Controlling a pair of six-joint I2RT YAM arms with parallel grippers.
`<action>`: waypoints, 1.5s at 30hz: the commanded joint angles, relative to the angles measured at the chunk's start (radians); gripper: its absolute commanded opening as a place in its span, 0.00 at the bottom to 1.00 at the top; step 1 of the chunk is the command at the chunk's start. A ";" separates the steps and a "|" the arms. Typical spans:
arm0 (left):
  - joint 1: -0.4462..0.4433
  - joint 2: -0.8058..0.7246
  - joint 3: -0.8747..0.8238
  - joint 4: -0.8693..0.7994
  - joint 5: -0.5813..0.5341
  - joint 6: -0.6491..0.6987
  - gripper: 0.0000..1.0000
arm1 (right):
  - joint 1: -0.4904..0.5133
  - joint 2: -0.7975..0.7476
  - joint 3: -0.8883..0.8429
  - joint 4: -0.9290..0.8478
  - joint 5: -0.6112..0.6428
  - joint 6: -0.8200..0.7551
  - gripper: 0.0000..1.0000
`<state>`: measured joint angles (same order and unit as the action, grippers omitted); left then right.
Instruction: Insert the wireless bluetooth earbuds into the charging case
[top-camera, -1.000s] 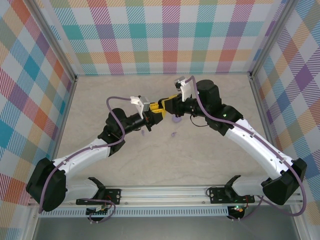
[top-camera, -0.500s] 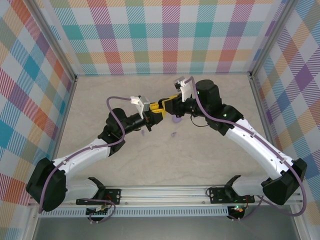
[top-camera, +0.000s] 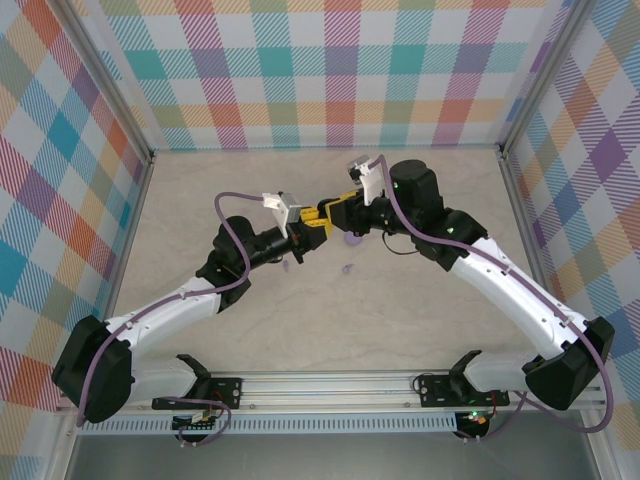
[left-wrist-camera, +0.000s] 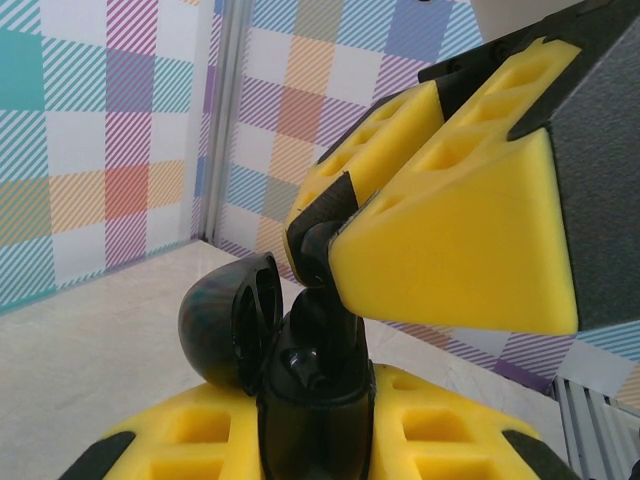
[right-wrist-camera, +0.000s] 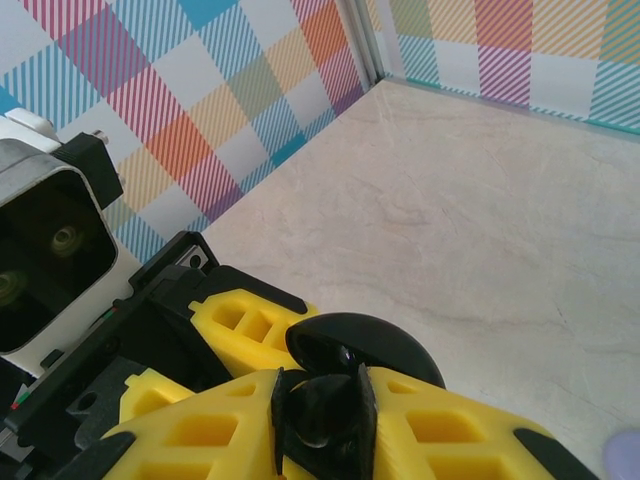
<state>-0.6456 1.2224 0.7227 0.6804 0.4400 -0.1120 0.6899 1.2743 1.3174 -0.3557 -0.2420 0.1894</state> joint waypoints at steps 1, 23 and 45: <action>-0.007 -0.034 0.039 0.059 -0.026 -0.003 0.00 | 0.010 -0.008 0.028 -0.070 0.011 -0.028 0.27; -0.006 -0.034 0.058 0.045 0.003 -0.003 0.00 | 0.010 -0.003 0.058 -0.161 0.006 -0.090 0.29; -0.006 0.017 0.094 -0.004 0.048 -0.011 0.00 | 0.011 0.018 0.115 -0.207 -0.035 -0.083 0.40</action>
<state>-0.6456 1.2381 0.7620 0.6258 0.4664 -0.1158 0.6949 1.2816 1.3964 -0.5255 -0.2371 0.0982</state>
